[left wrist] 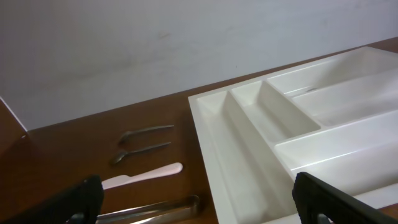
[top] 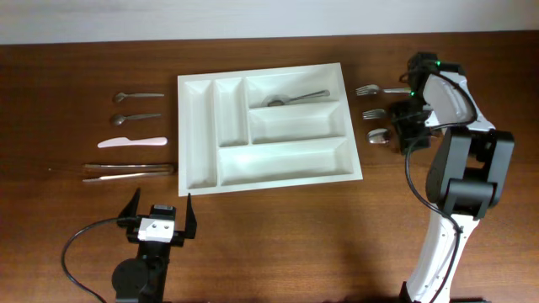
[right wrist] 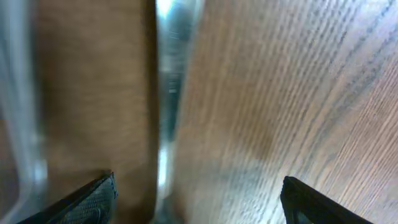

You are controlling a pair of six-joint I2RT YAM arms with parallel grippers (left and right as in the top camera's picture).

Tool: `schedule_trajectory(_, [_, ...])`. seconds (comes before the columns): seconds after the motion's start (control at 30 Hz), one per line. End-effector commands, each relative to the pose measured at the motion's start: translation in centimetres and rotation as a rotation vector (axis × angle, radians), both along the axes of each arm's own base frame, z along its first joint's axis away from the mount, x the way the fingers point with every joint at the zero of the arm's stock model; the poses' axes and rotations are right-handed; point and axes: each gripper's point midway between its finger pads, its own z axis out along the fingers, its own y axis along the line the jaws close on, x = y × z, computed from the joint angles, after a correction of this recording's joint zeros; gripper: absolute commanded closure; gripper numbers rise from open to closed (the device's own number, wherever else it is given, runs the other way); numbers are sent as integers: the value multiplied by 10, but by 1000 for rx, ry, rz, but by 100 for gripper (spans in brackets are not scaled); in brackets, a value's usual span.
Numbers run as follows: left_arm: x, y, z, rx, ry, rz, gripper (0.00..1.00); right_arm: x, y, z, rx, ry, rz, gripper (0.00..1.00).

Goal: Pack container
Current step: 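Lower the right gripper over the small spoon handle and close, then lift the small spoon and lower it into the tray's top compartment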

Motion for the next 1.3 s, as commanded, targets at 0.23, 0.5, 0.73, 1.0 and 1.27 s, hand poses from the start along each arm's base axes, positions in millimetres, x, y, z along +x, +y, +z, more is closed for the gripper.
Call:
schedule_trajectory(0.23, [0, 0, -2, 16, -3, 2, 1, -11, 0, -14, -2, 24, 5, 56])
schedule_trajectory(0.5, [0, 0, -2, 15, -3, 2, 1, -12, 1, -14, 2, 26, 7, 96])
schedule_trajectory(0.73, [0, 0, -2, 15, -3, 2, 1, -11, 0, -14, 1, 25, 41, 96])
schedule_trajectory(1.0, [0, 0, -2, 16, -3, 2, 1, 2, 1, 1, 7, -18, 140, 96])
schedule_trajectory(1.27, [0, 0, -2, 16, -3, 2, 1, 32, -2, 53, -20, -133, 210, 96])
